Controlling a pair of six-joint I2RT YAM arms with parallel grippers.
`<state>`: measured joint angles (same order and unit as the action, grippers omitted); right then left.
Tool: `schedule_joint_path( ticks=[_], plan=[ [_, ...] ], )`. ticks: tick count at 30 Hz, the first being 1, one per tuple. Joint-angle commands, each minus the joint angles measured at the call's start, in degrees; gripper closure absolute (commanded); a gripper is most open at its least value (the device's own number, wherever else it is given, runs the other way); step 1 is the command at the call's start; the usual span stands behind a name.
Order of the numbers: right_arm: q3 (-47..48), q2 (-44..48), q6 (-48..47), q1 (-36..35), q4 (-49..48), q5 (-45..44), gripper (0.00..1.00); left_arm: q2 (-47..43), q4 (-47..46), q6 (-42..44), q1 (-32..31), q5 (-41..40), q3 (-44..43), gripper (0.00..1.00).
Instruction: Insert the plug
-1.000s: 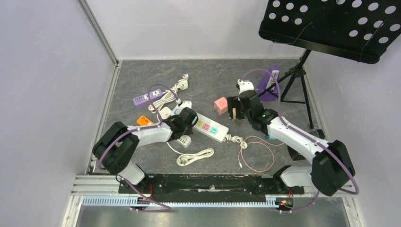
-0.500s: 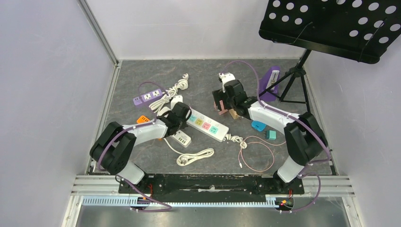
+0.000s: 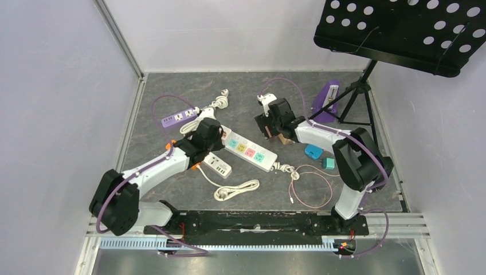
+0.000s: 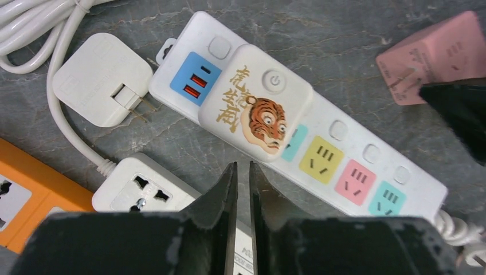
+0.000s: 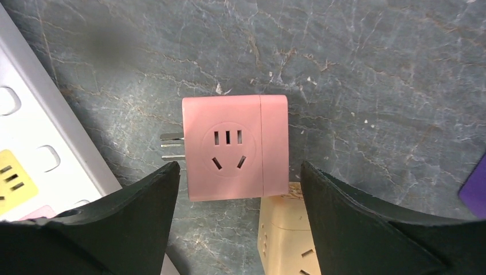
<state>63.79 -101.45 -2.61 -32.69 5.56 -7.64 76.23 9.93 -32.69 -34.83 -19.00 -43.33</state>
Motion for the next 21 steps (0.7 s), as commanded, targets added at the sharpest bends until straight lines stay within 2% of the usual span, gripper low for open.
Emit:
schedule_joint_path(
  ticks=[1,7,10,14,18,21],
  plan=[
    [2.86,-1.61,-1.65,0.6,-2.05,3.24,0.23,-4.82,4.2,1.3,0.02,3.01,-3.01,0.79],
    [1.23,-0.65,-3.62,0.72,-4.99,4.29,0.52,-8.27,7.93,3.58,0.02,7.79,-5.78,0.66],
    [-1.23,2.85,-4.68,0.63,-7.9,5.89,0.62,-9.24,10.71,4.55,0.05,9.71,-8.68,0.6],
    [-3.0,10.69,-3.2,-0.38,-6.9,8.21,0.65,-10.32,13.84,5.4,0.0,13.7,-12.73,0.53],
    [-7.1,19.71,-3.85,-5.42,-7.5,10.43,0.65,-10.83,16.24,5.8,0.1,18.66,-16.76,0.46],
    [-10.01,25.44,-4.82,-9.73,-7.09,11.68,0.64,-11.39,15.47,6.23,0.1,26.49,-18.1,0.3]
  ],
)
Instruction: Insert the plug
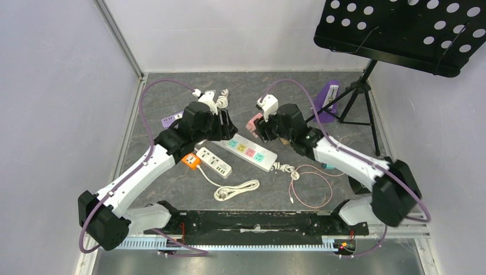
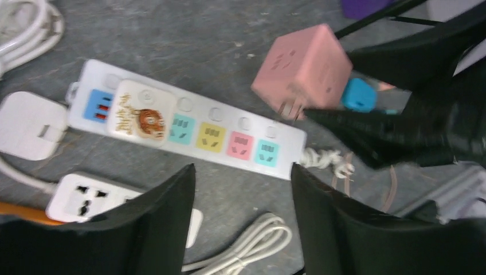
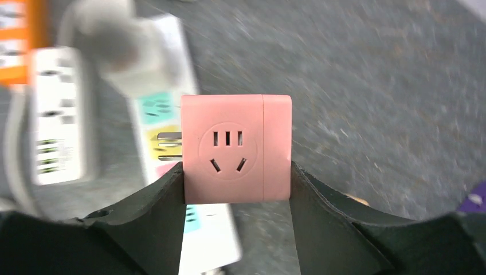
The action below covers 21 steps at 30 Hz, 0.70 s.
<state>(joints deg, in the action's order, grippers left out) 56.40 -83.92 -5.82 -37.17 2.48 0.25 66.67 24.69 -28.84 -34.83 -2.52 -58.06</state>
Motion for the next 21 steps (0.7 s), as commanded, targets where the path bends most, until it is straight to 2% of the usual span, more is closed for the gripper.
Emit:
schedule_joint_path(
  ticks=[1,8,17,21],
  plan=[
    [-3.8,9.97,-1.64,-6.64,-3.98,4.19,0.64,-2.35,-0.28,2.35,0.09,12.83,-3.19,0.27],
    [-7.74,20.62,-1.6,-11.94,-3.89,7.42,0.64,-6.25,-5.74,0.58,0.09,27.11,-1.02,0.22],
    [-8.24,27.72,-1.8,-13.98,-6.04,9.88,0.63,-7.73,-6.09,-3.52,0.03,33.25,1.35,0.22],
    [-8.48,28.32,-2.35,-14.09,-8.35,14.66,0.62,-7.69,-16.33,-12.26,-0.02,37.42,5.74,0.21]
  ],
)
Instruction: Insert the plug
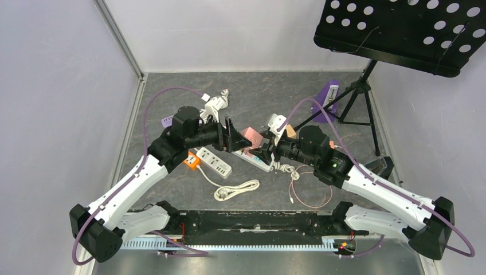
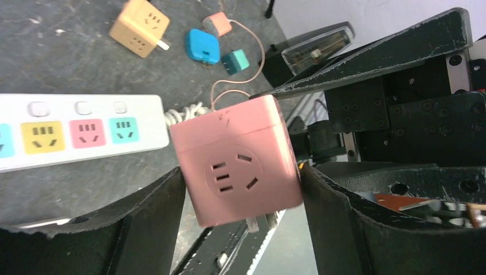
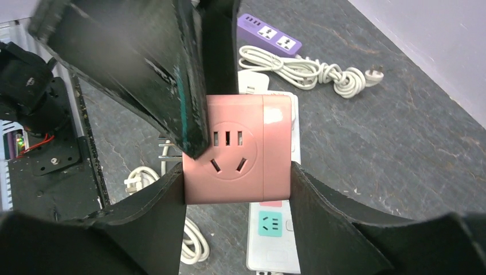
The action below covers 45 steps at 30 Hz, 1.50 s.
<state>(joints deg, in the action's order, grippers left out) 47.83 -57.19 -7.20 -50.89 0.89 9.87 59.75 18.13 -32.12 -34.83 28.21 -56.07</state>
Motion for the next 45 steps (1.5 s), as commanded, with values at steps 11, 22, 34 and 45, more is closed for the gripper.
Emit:
schedule_joint_path(
  ticks=[11,22,34,45],
  plan=[
    [0.68,0.84,1.71,-0.52,-7.21,1.52,0.41,-1.79,-19.94,-14.09,0.02,13.02,6.38,0.74],
    [-1.02,10.93,19.07,-0.48,-1.68,-1.23,0.02,-0.75,-10.14,18.86,0.01,14.83,1.07,0.98],
    [17.26,-1.29,47.71,-0.43,17.76,-15.01,0.11,1.15,-8.77,50.93,-0.68,14.12,-2.4,0.98],
    [16.24,-3.58,56.81,-0.42,17.75,-16.18,0.09,-0.46,-13.65,57.25,-0.85,18.56,0.13,0.98]
  ],
)
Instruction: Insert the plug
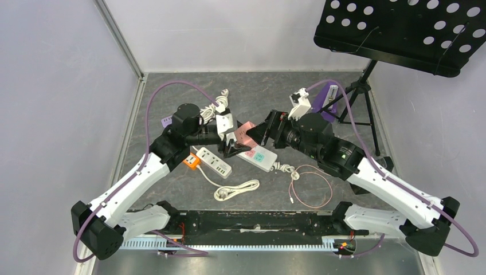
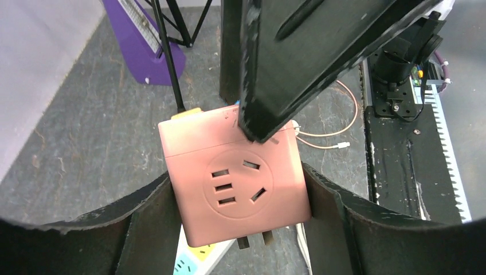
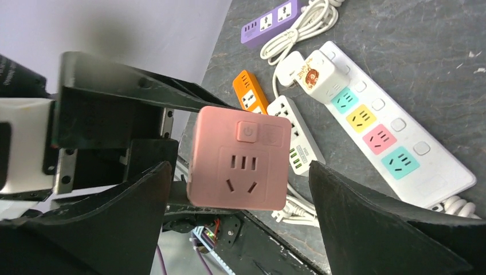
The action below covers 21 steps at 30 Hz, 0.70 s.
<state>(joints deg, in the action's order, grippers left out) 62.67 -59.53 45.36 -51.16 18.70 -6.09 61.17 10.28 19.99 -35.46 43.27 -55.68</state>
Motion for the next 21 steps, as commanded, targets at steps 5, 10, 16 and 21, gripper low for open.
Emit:
schedule_joint_path(
  ticks=[5,10,16,21],
  plan=[
    [0.69,-2.35,6.0,-0.19,-1.39,2.23,0.15,-1.99,-5.93,5.74,-0.22,5.1,-0.05,0.98],
    [-1.05,-1.94,7.51,-0.16,-4.48,3.71,0.33,-2.39,-5.89,5.35,-0.22,5.27,0.46,0.98],
    [-0.96,-2.55,6.79,-0.17,-7.43,5.04,0.89,-2.7,-7.53,0.17,-0.22,0.37,0.66,0.71],
    [0.15,-3.05,4.58,-0.18,-5.58,-2.2,1.0,-4.33,-9.65,-6.29,-0.23,-10.7,2.1,0.23]
  ],
)
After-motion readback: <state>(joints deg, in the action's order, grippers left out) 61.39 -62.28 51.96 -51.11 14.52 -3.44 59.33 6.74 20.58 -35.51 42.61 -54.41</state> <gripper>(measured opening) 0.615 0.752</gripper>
